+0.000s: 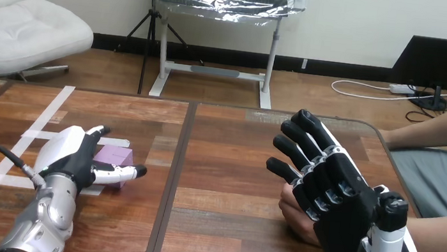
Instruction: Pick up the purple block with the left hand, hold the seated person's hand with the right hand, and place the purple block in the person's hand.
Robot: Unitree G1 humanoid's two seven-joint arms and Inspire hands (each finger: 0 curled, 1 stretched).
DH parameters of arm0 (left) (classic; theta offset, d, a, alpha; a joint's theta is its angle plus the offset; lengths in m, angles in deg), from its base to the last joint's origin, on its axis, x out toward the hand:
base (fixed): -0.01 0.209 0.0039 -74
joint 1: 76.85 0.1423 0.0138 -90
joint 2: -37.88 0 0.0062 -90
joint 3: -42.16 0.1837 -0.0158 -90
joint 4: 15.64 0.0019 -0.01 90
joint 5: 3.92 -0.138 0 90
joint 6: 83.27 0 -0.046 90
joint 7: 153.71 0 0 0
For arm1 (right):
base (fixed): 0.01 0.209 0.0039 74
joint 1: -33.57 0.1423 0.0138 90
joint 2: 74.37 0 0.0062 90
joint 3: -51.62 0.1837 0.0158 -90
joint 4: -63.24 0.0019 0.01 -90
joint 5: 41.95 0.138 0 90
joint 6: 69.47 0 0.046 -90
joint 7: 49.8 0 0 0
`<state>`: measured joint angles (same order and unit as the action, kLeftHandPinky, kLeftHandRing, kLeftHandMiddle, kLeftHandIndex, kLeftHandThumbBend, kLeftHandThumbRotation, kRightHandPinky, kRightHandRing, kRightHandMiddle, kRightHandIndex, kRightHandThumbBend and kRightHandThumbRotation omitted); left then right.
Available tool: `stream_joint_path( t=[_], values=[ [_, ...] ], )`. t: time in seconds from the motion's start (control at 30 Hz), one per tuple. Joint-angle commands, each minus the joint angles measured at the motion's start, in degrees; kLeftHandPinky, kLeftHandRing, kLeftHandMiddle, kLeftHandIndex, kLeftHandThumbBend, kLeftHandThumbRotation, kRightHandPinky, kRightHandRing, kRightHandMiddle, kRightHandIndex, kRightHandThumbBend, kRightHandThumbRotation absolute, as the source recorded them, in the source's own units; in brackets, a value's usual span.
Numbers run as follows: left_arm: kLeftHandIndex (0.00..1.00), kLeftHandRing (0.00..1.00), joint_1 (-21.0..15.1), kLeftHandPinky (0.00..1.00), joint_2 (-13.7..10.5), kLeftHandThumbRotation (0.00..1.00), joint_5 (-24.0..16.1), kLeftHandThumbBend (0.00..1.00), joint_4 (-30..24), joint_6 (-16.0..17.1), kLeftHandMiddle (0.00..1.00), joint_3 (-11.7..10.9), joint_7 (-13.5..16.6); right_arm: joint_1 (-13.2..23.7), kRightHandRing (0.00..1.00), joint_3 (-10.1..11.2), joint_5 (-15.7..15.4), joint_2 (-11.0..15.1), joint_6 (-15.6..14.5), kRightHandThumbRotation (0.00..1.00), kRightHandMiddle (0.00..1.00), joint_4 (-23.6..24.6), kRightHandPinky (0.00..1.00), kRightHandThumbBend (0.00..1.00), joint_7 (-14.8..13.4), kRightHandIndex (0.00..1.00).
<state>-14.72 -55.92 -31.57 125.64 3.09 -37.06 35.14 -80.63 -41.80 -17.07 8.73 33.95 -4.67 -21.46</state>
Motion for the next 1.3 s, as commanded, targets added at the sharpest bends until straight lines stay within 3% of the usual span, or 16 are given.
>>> stream_joint_path(
  t=[0.0, 0.27, 0.53, 0.9, 1.27],
  values=[
    [0.82, 0.76, -5.56, 0.61, -0.04, 0.32, -1.13, 0.74, 0.52, 0.1, 0.82, 1.25, 1.35, 2.51, 0.93, 0.72, 1.32, -0.61, 1.04, 0.92, 0.93, 1.49, 0.88, 0.95, 0.11, 0.92],
    [0.79, 0.73, -6.37, 0.58, -0.6, 0.21, -2.27, 0.75, 1.13, -0.27, 0.79, 2.98, -0.4, 2.29, 0.93, 0.81, 2.02, -0.52, 1.19, 0.92, 0.93, 1.65, 0.89, 0.94, 0.52, 0.92],
    [0.75, 0.74, -7.32, 0.62, -1.02, 0.16, -3.18, 0.76, 1.73, -0.98, 0.78, 4.15, -2.73, 2.21, 0.93, 0.82, 2.22, -0.45, 1.51, 0.92, 0.93, 1.68, 0.89, 0.94, 0.66, 0.92],
    [0.74, 0.74, -8.19, 0.66, -1.45, 0.12, -4.09, 0.77, 1.61, -2.22, 0.78, 5.61, -5.08, 2.24, 0.93, 0.99, 2.46, -0.37, 1.84, 0.92, 0.93, 1.81, 0.89, 0.93, 1.17, 0.92],
    [0.74, 0.74, -8.34, 0.68, -1.23, 0.13, -4.24, 0.78, 1.55, -2.94, 0.77, 5.87, -4.67, 2.03, 0.92, 1.03, 2.01, -0.45, 1.83, 0.93, 0.93, 2.18, 0.88, 0.93, 0.92, 0.91]
  ],
)
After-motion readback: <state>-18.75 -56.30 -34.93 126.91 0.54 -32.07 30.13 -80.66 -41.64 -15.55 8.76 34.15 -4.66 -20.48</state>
